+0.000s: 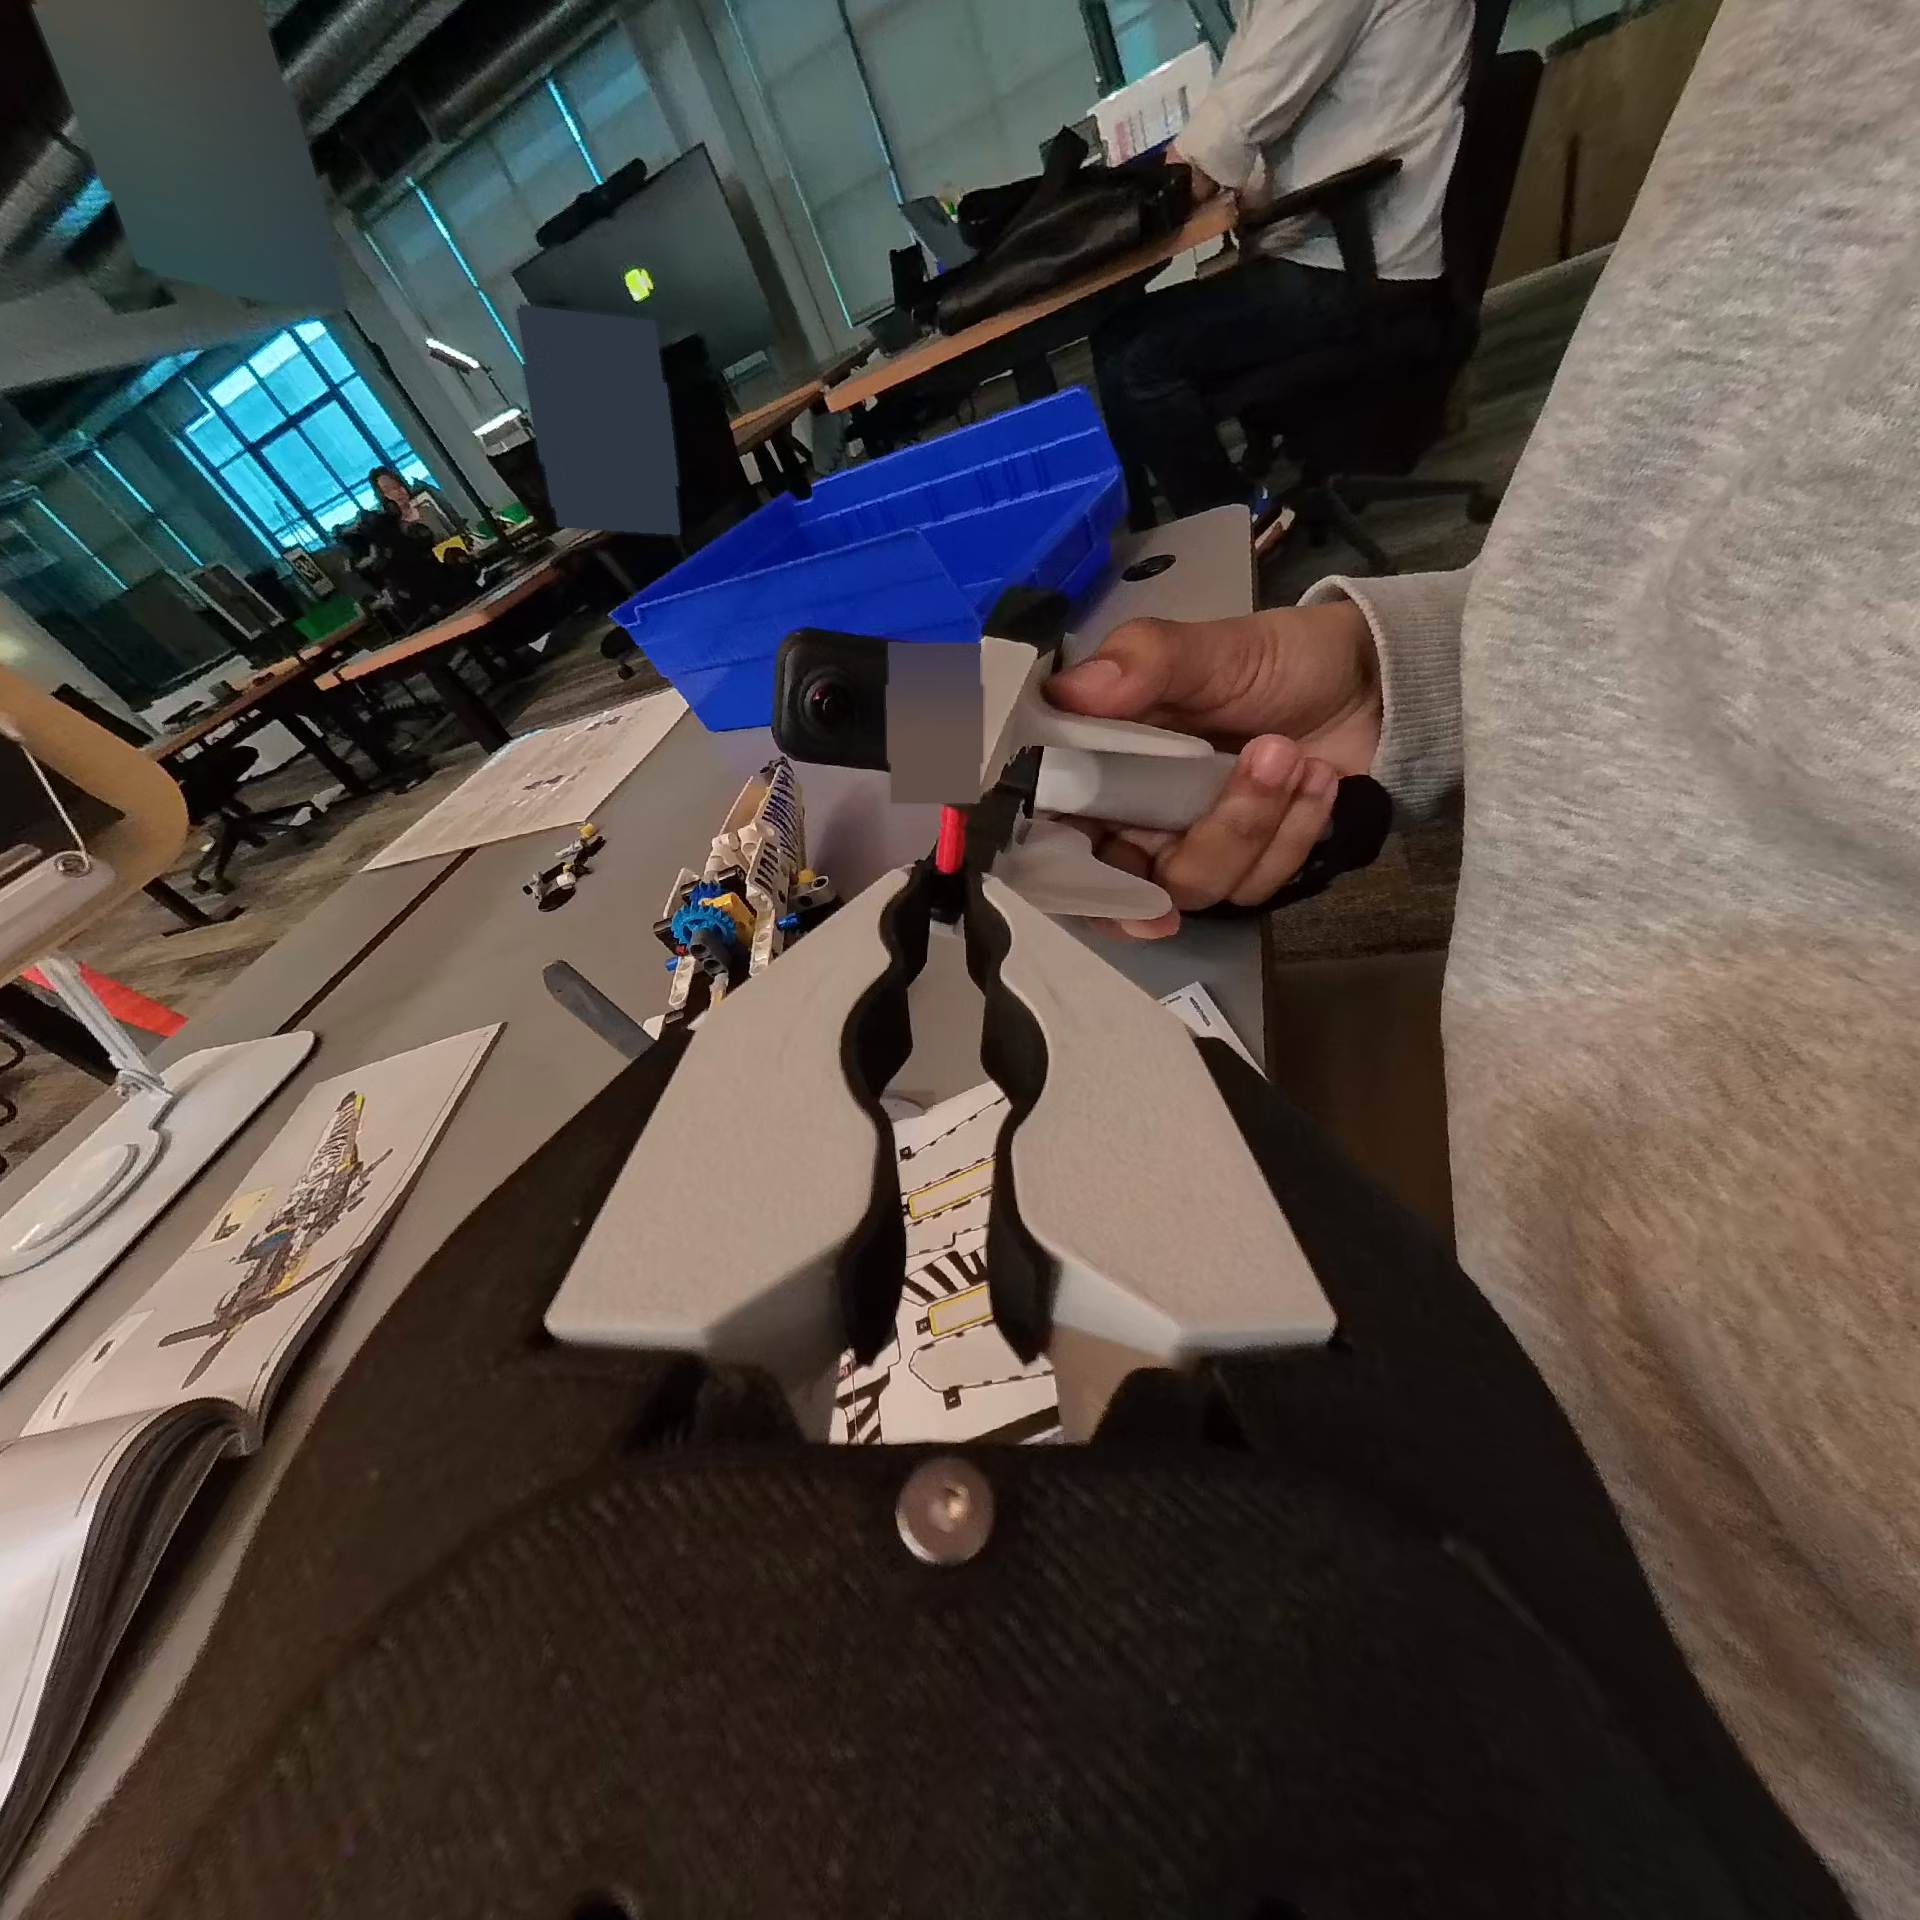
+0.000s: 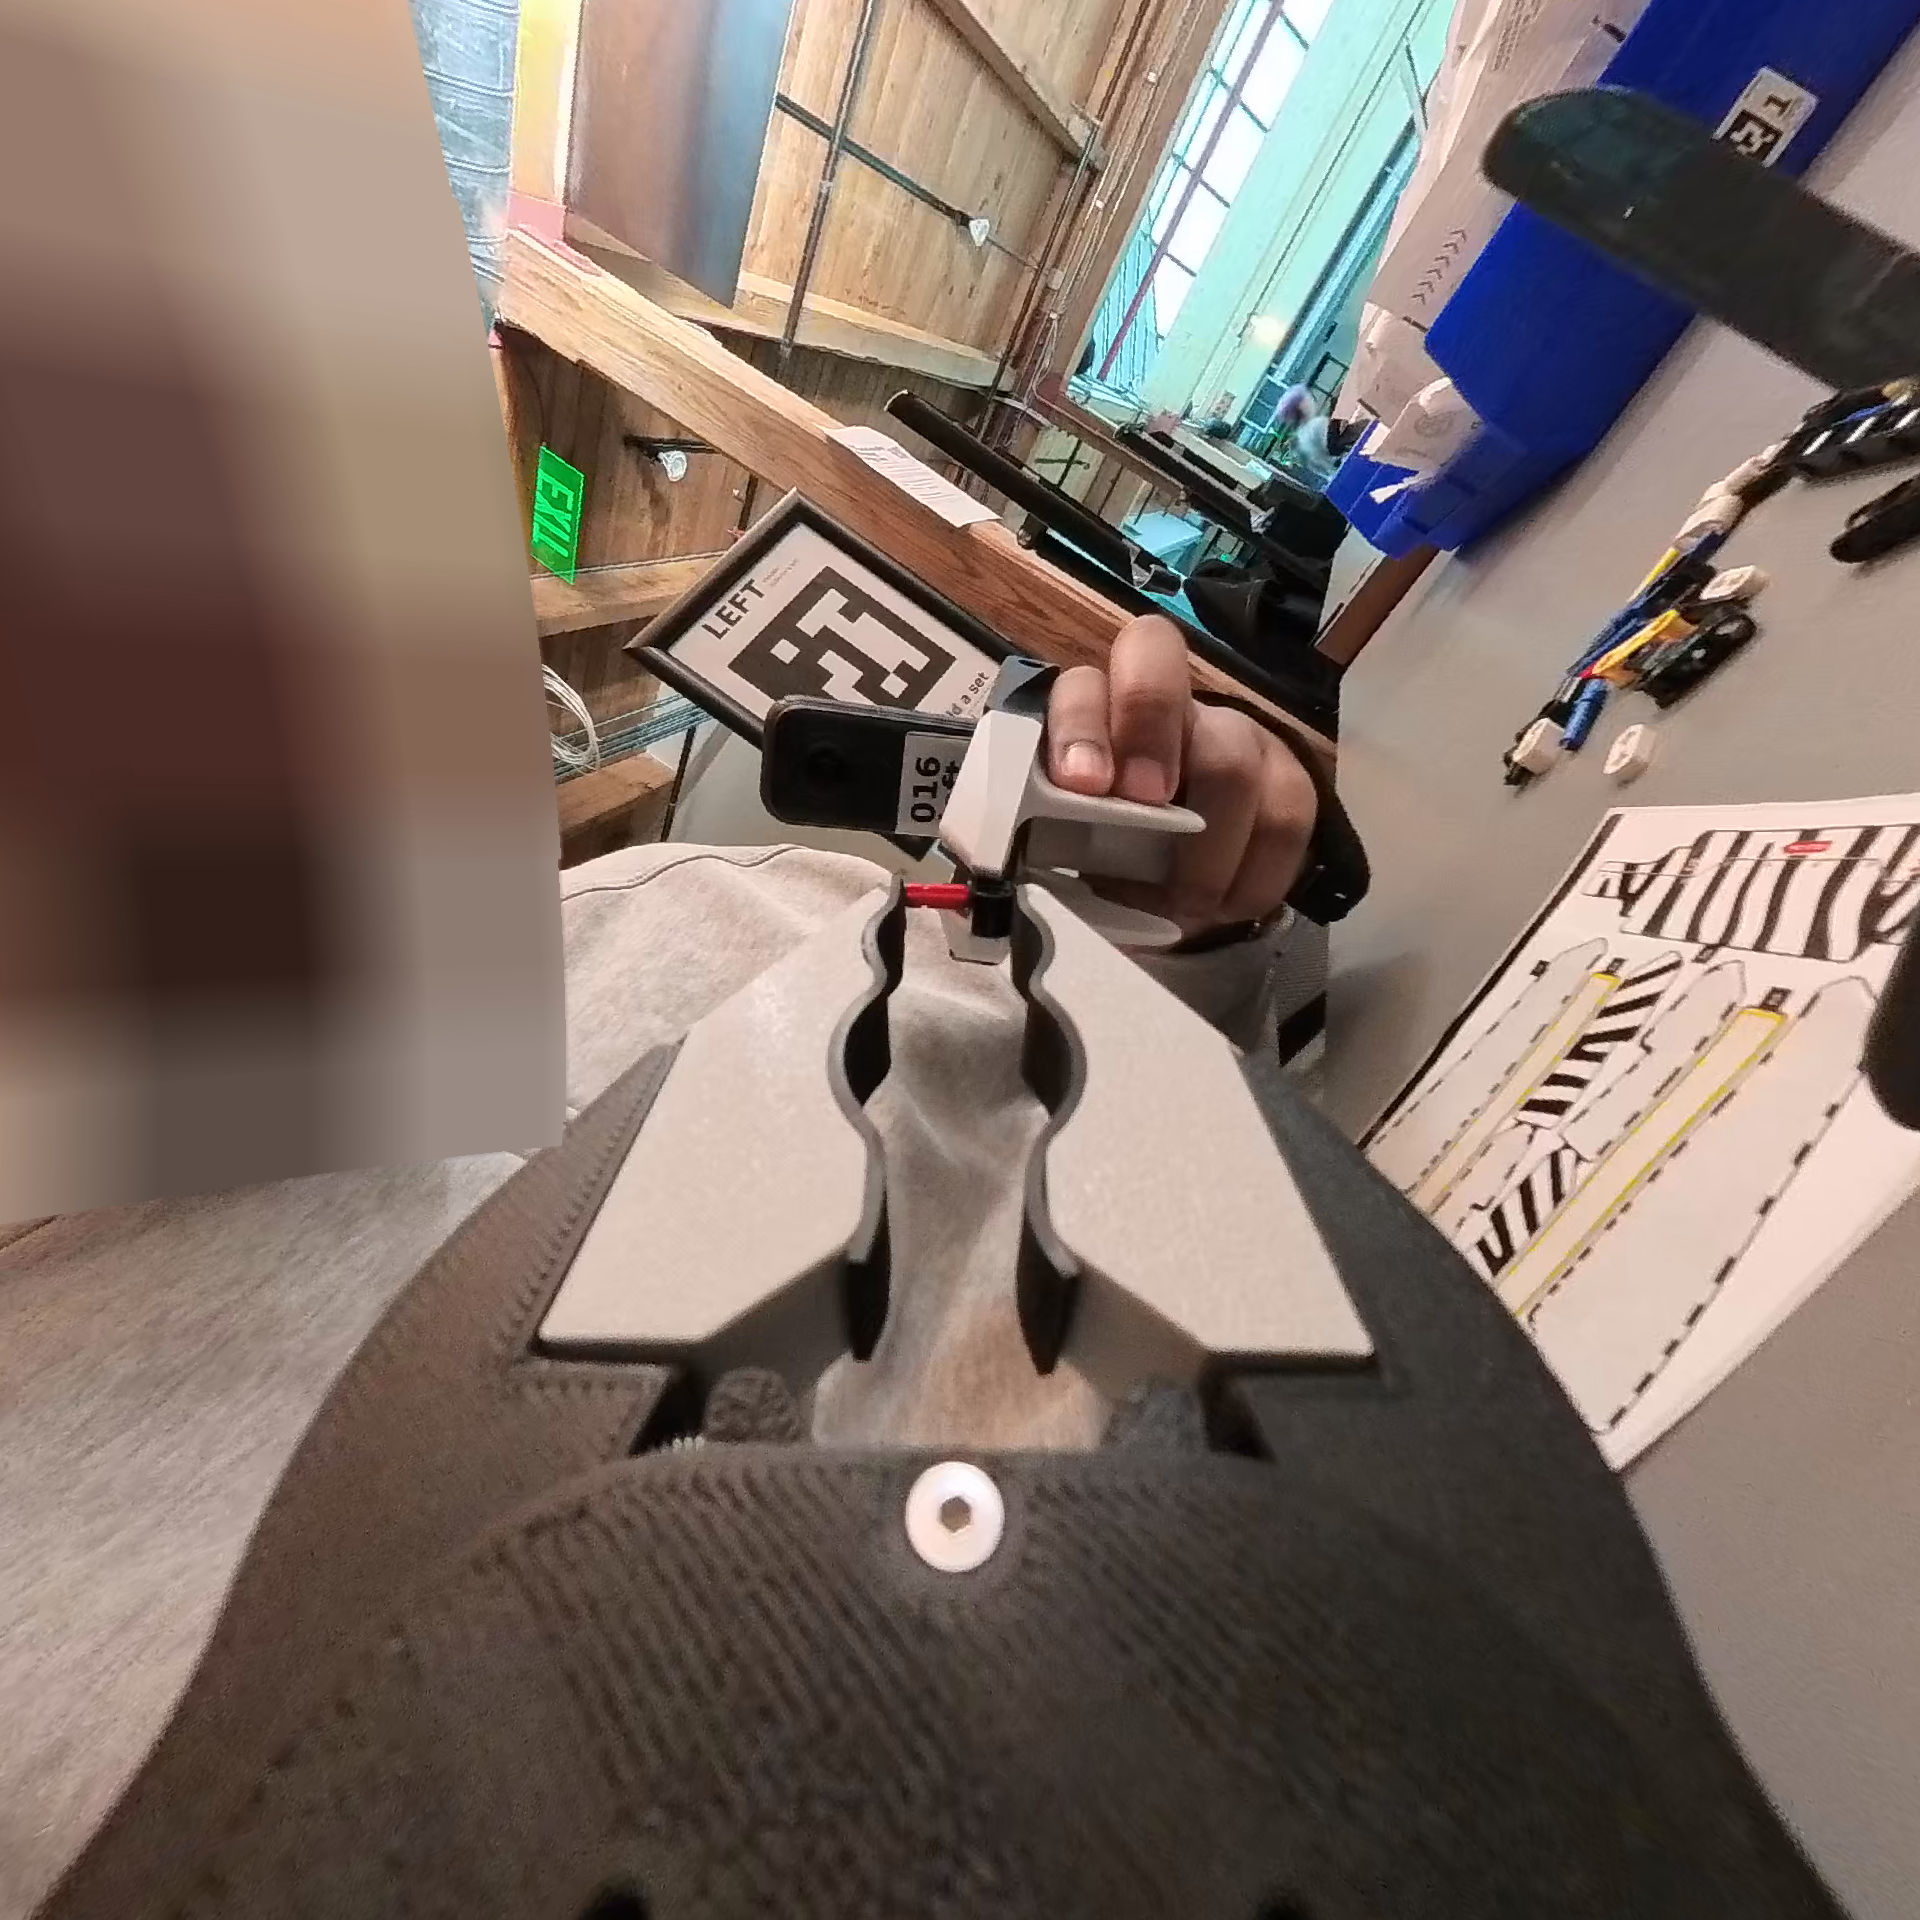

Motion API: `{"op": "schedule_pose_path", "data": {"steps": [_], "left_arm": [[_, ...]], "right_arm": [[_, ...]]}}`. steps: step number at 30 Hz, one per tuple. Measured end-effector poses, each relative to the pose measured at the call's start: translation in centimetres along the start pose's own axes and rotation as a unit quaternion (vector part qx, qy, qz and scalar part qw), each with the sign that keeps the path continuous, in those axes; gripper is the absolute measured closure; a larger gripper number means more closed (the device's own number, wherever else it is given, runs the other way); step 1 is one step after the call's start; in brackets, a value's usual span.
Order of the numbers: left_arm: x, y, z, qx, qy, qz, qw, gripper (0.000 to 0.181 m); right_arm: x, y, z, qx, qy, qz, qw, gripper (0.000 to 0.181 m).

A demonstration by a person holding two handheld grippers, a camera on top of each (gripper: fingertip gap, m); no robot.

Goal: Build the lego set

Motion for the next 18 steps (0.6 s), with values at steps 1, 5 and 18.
{"op": "schedule_pose_path", "data": {"steps": [1,5,18], "left_arm": [[0.01,-0.03,0.01,0.0,-0.002,-0.001,1.0,0.177],[0.28,-0.03,0.2,0.011,-0.022,-0.02,0.999,0.177],[-0.05,-0.17,0.11,0.017,-0.034,-0.05,0.998,0.178]], "right_arm": [[0.01,-0.01,0.0,-0.001,0.0,0.0,1.0,0.164],[-0.1,-0.22,0.05,-0.013,0.015,0.015,1.0,0.163],[0.13,-0.22,0.03,-0.005,0.026,0.052,0.998,0.163]]}}
Point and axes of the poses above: each gripper's, where its closed fingertips meet, z back along the fingers, y out of its underside, x = y × z across the jaws, the point moved 7 cm from there along z, back along the fingers, and after that the axes turned 4 degrees about y, right-handed, at the moved point
